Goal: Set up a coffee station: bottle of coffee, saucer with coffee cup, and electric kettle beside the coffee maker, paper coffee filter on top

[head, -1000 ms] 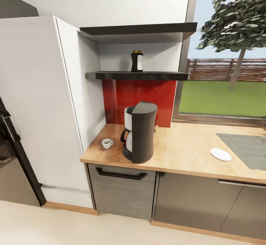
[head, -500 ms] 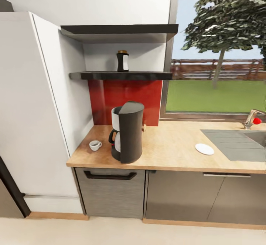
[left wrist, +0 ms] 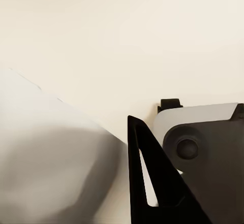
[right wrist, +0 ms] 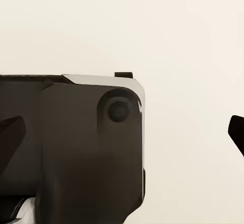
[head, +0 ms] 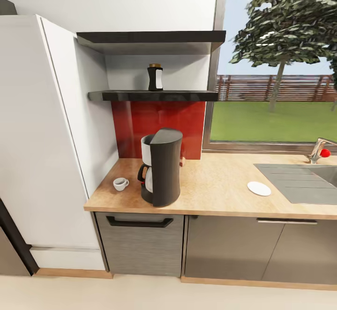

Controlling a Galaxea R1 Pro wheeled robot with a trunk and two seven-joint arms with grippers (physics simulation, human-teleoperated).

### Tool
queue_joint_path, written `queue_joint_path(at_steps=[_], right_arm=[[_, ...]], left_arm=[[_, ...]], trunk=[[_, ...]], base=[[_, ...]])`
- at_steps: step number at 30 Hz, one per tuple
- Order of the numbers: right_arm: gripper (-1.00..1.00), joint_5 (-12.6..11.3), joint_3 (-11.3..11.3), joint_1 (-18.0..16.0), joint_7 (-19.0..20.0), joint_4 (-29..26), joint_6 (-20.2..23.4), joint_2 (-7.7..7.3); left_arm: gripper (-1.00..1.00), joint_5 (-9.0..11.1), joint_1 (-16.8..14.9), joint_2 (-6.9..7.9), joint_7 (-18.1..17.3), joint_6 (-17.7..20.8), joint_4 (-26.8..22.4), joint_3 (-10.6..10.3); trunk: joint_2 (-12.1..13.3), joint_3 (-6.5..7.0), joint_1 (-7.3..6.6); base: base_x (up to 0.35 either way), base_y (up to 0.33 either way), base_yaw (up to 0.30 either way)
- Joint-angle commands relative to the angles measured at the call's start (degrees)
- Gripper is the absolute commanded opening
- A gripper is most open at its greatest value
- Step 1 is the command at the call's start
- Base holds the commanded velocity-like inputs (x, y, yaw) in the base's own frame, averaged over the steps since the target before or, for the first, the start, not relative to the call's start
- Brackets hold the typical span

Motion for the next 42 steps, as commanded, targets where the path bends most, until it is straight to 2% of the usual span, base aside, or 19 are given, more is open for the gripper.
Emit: queue_joint_path(at_steps=[1,4,12,16,22,27,34,38,42], right_arm=[[1.0,0.57,-0.48,-0.02,-0.01,0.05,-0.2,0.02],[1.0,0.57,-0.75,-0.02,-0.01,0.05,-0.16,0.0],[1.0,0.63,-2.07,-0.02,0.13,0.17,-0.24,0.13],[1.0,0.65,-2.11,-0.02,0.2,0.25,-0.34,0.4],[1.0,0.66,-2.16,-0.02,0.24,0.3,-0.45,0.9],[1.0,0.66,-2.16,-0.02,0.19,0.31,-0.46,0.95],[1.0,0.66,-2.16,-0.02,0.17,0.31,-0.46,0.96],[1.0,0.66,-2.14,-0.02,0.17,0.31,-0.46,0.96],[1.0,0.66,-2.12,-0.02,0.17,0.31,-0.46,0.96]], left_arm=[[-1.0,-0.86,-0.04,0.09,0.34,-0.23,0.04,-0.16],[-1.0,-1.56,-0.03,0.27,0.34,-0.46,-0.1,-0.06],[-1.0,-1.77,-0.58,-0.01,0.41,-0.61,-0.67,0.12],[-1.0,-1.65,-0.9,0.05,0.32,-1.08,-3.97,0.18],[-1.0,-1.27,-0.76,0.44,-1.69,-2.14,-17.09,0.28],[-1.0,-1.03,-1.01,0.68,-6.18,-2.16,-28.85,0.73],[-1.0,-0.65,-1.07,0.63,-7.79,-1.82,-44.6,0.89],[-1.0,1.05,-1.24,0.69,-7.88,-1.6,-50.81,0.92],[-1.0,2.85,-3.17,0.77,-7.91,-1.11,-54.82,0.93]], trunk=[[-0.04,-0.02,0.02],[-0.04,-0.02,0.02],[-0.04,-0.02,0.02],[-0.04,-0.02,0.02],[-0.04,-0.02,0.02],[-0.04,-0.02,0.02],[-0.04,-0.02,0.02],[-0.04,-0.02,0.02],[-0.04,-0.02,0.02]], base=[[0.0,0.0,0.0],[0.0,0.0,0.0],[0.0,0.0,0.0],[0.0,0.0,0.0],[0.0,0.0,0.0],[0.0,0.0,0.0],[0.0,0.0,0.0],[0.0,0.0,0.0],[0.0,0.0,0.0]])
